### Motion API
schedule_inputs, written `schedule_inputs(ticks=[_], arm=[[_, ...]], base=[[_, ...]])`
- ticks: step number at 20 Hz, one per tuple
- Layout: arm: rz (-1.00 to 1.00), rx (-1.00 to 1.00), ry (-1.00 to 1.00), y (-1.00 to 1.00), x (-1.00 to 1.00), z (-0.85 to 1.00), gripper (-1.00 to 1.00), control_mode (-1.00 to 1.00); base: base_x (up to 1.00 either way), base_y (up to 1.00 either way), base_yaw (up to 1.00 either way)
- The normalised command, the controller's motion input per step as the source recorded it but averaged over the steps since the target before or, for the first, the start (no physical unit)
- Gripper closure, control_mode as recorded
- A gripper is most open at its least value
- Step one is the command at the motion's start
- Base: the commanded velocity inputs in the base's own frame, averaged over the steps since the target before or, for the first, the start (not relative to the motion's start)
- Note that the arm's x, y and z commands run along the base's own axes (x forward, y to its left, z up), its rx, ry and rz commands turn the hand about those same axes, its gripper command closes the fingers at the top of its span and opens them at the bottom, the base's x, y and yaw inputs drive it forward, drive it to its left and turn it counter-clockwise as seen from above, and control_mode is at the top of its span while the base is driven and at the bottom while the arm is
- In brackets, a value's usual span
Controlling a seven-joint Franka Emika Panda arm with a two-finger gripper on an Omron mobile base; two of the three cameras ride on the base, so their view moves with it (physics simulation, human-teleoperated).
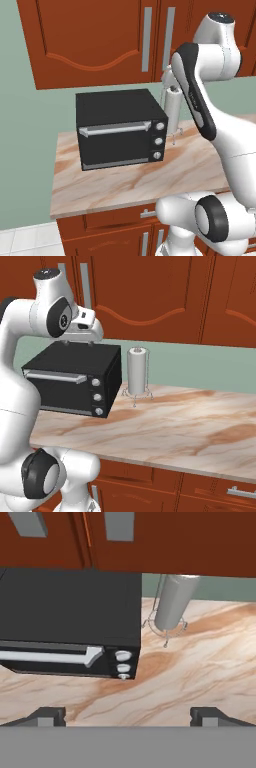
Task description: Move the bowls from the cabinet to the plates on the dining table.
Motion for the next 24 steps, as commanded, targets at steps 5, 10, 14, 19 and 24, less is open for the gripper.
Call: schedule_inputs(ticks=[5, 10, 14, 19, 24], arm=[[0.01, 0.0, -0.09, 0.03, 0.04, 0.28, -1.0, -1.0], [0.02, -0.01, -0.1, 0.0, 0.06, 0.27, -1.0, -1.0], [0.01, -0.02, -0.11, 0.0, 0.11, 0.29, -1.0, -1.0], [0.0, -0.04, -0.13, 0.05, 0.06, 0.23, -1.0, -1.0], [0.0, -0.04, -0.15, 0.08, 0.08, 0.15, -1.0, -1.0]], base=[[0.0, 0.0, 0.0], [0.0, 0.0, 0.0], [0.0, 0.0, 0.0], [0.0, 0.0, 0.0], [0.0, 0.0, 0.0]])
